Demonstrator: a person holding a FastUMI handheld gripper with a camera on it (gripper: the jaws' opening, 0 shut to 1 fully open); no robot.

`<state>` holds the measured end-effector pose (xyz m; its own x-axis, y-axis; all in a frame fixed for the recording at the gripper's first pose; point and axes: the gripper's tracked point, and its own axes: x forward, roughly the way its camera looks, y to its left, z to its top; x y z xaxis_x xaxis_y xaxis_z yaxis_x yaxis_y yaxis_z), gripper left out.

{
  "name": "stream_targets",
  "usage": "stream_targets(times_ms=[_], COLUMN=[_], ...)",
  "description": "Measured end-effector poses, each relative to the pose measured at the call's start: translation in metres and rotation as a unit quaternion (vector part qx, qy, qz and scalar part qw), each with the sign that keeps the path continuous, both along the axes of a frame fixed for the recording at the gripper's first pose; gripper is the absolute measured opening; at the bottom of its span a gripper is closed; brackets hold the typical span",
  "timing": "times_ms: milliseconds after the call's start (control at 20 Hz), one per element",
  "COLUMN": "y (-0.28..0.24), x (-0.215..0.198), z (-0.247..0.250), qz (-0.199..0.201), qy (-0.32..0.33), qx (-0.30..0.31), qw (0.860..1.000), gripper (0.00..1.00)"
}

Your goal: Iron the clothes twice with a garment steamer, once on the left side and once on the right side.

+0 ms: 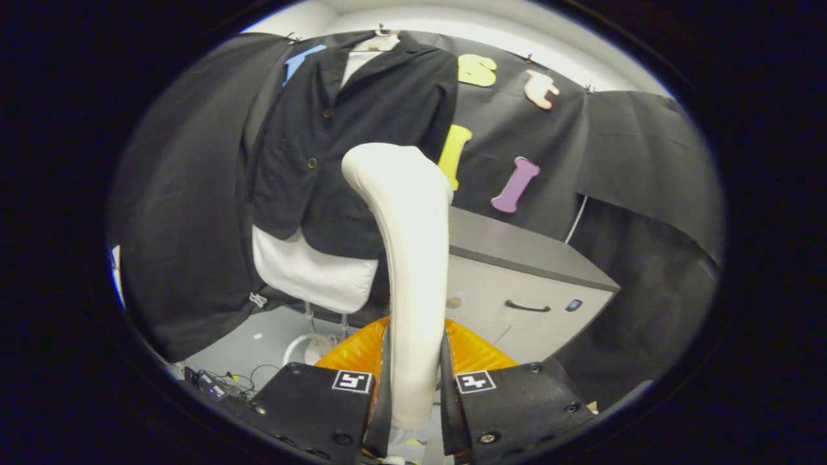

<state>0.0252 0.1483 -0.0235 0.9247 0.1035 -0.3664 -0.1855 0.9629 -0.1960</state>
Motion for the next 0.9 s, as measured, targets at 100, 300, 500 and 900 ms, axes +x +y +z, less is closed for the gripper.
stream_targets(times_ms=[100,300,500,900], y=[-0.03,-0.087,-0.129,-0.189], x=[-0.002,-0.009,-0.017,-0.041], z=[0.0,-0.006,-0.017,-0.048], qz=[-0.011,-0.026,-0.036,-0.052], qy=[0.004,0.016,0.025,0.05], qx=[0.01,0.028,0.039,0.068], qw=[1.0,0.999,0.998,0.995], gripper=[0.34,0.34,0.34,0.34])
